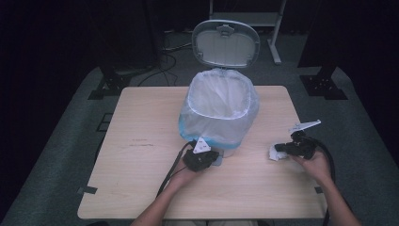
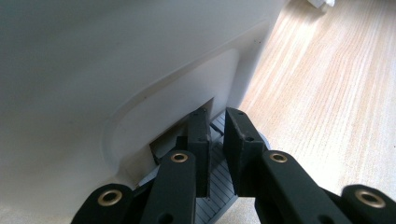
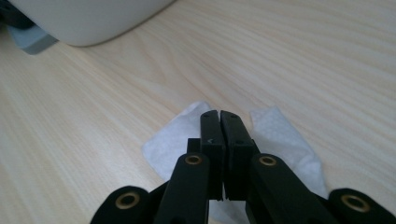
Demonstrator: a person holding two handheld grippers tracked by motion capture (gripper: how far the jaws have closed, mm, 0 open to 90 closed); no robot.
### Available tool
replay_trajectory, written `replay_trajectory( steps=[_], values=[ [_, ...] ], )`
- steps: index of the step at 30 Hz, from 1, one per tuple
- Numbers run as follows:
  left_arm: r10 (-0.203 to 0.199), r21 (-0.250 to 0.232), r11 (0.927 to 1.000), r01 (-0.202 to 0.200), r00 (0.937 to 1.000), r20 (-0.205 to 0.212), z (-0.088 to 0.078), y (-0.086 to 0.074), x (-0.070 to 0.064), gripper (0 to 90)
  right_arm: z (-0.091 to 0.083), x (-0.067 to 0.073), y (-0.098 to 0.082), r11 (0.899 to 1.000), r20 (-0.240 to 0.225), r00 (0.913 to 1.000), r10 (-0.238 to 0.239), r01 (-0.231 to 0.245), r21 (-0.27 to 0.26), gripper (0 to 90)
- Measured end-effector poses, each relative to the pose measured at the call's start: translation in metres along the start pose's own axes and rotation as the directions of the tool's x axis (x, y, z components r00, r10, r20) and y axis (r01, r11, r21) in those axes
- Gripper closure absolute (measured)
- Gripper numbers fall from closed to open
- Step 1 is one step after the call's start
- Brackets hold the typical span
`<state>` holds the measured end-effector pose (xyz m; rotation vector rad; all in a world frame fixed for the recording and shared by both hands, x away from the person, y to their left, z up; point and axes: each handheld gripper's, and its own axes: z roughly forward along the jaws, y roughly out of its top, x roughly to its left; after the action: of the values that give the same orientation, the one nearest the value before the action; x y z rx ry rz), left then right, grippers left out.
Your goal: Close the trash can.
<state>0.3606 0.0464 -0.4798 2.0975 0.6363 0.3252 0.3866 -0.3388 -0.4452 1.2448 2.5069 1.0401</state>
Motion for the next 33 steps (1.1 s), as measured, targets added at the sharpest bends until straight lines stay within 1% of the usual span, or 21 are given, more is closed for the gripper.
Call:
replay_trajectory(
  steps=[3,5,7,14,20,22,23,27,33],
  values=[
    [-0.003,-0.002,1.0000,0.003,1.0000,0.001,0.000,0.000,0.000,80.9,-0.005,0.003,0.004,1.000,-0.017,0.9998,-0.005,0.005,-0.016,88.4],
    [-0.003,-0.003,1.0000,0.003,1.0000,0.001,0.000,0.000,0.000,80.9,-0.007,0.004,0.005,1.000,-0.022,0.9998,-0.002,0.001,-0.024,88.4],
    [-0.004,-0.003,1.0000,0.004,1.0000,0.001,0.000,0.000,0.000,80.9,-0.011,0.006,0.007,0.999,-0.039,0.9993,0.002,-0.004,-0.044,88.6],
    [0.001,0.000,1.0000,-0.001,1.0000,0.000,0.000,0.000,0.000,80.9,-0.016,0.011,0.010,0.998,-0.053,0.9986,-0.005,0.002,-0.059,88.8],
    [0.000,-0.002,1.0000,0.000,1.0000,0.000,0.000,0.000,0.000,80.9,-0.026,0.017,0.016,0.996,-0.071,0.9973,-0.017,0.010,-0.089,88.9],
    [-0.004,-0.006,1.0000,0.004,1.0000,0.001,0.000,0.000,0.000,80.9,-0.028,0.018,0.016,0.996,-0.075,0.9970,-0.018,0.012,-0.092,88.9],
    [-0.001,-0.003,1.0000,0.001,1.0000,0.000,0.000,0.000,0.000,80.9,-0.030,0.019,0.018,0.995,-0.073,0.9970,-0.026,0.019,-0.096,88.9],
    [0.001,-0.002,1.0000,-0.001,1.0000,0.000,0.000,0.000,0.000,80.9,-0.039,0.022,0.022,0.994,-0.081,0.9963,-0.026,0.017,-0.111,88.9],
    [-0.003,-0.005,1.0000,0.003,1.0000,0.001,0.000,0.000,0.000,80.9,-0.045,0.025,0.026,0.991,-0.098,0.9948,-0.028,0.015,-0.131,88.9]
  ],
)
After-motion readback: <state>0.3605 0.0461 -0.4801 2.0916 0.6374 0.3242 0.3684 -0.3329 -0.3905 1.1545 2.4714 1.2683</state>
